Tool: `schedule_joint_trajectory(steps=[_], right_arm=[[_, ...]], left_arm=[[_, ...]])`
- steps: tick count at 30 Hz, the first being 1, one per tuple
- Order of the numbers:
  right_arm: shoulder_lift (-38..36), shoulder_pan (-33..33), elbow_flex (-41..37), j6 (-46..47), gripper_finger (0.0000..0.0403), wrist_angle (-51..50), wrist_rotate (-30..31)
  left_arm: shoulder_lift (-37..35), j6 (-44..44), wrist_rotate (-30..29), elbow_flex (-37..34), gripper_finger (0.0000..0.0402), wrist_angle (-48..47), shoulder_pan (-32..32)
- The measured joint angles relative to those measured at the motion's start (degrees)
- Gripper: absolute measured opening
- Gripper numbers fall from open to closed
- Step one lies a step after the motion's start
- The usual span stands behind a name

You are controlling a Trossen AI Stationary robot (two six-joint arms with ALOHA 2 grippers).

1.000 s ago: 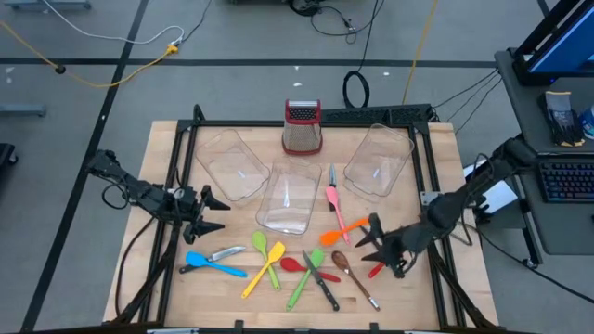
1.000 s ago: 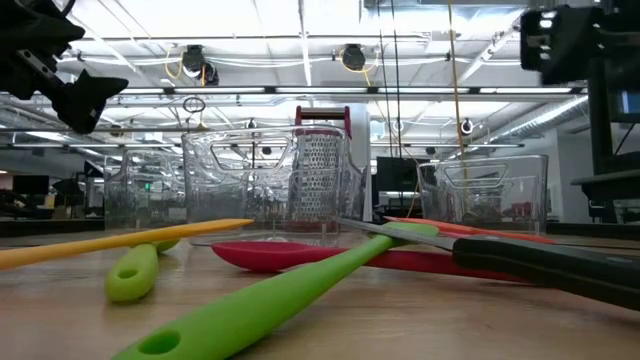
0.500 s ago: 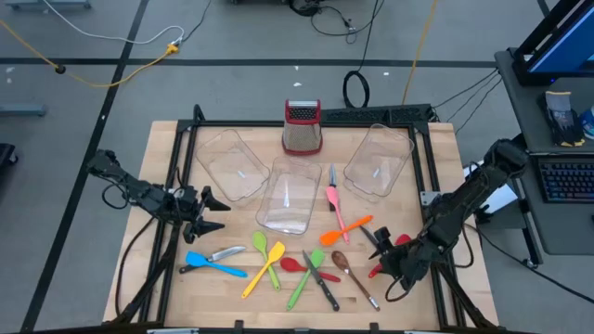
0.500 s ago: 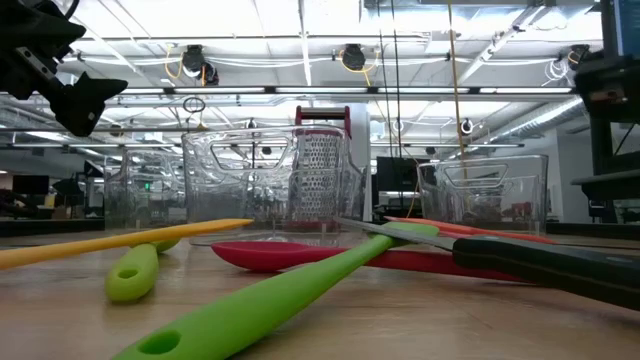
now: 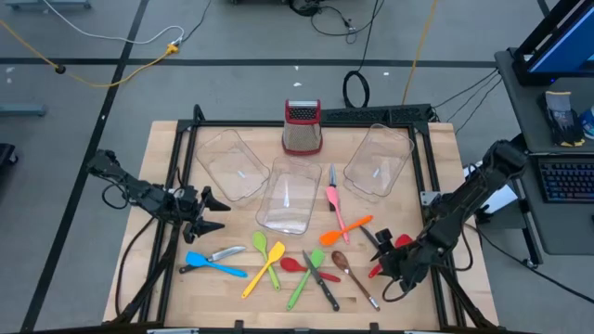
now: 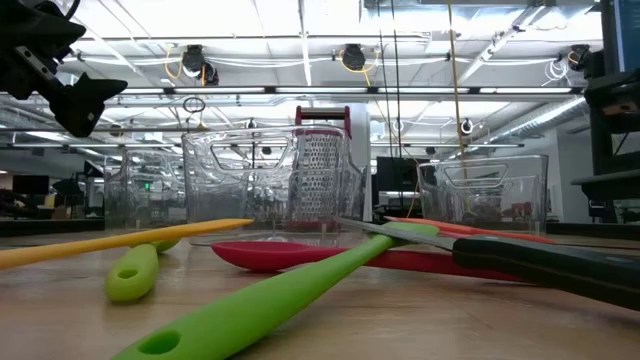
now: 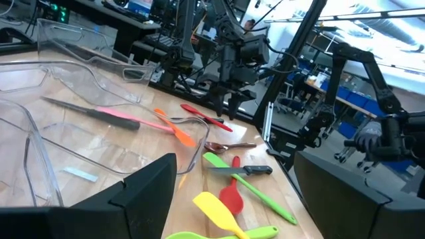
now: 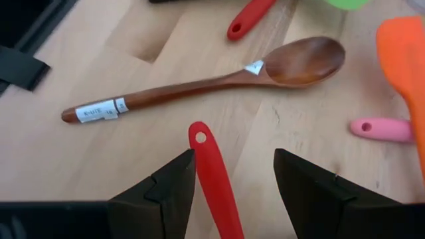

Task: Pick & Place Kitchen Items
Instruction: Put the red spatula into the left transparent bin

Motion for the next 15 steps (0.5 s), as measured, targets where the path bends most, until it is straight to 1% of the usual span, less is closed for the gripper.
schedule_joint_trajectory(steps=[4, 10, 15], right_arm=[[2.54, -0.02, 0.0, 0.85, 0.0199, -0.03, -0.38], [6.52, -0.02, 0.0, 0.64, 0.0199, 0.04, -3.13], [9.0, -0.02, 0.0, 0.65, 0.0199, 0.46, -3.09]], left_arm=[[-0.01, 0.0, 0.02, 0.0, 0.0308, -0.02, -0.01], [0.01, -0.13, 0.03, 0.0, 0.0308, -0.02, 0.0], [0.0, -0.12, 0.03, 0.0, 0.0308, -0.02, -0.01]])
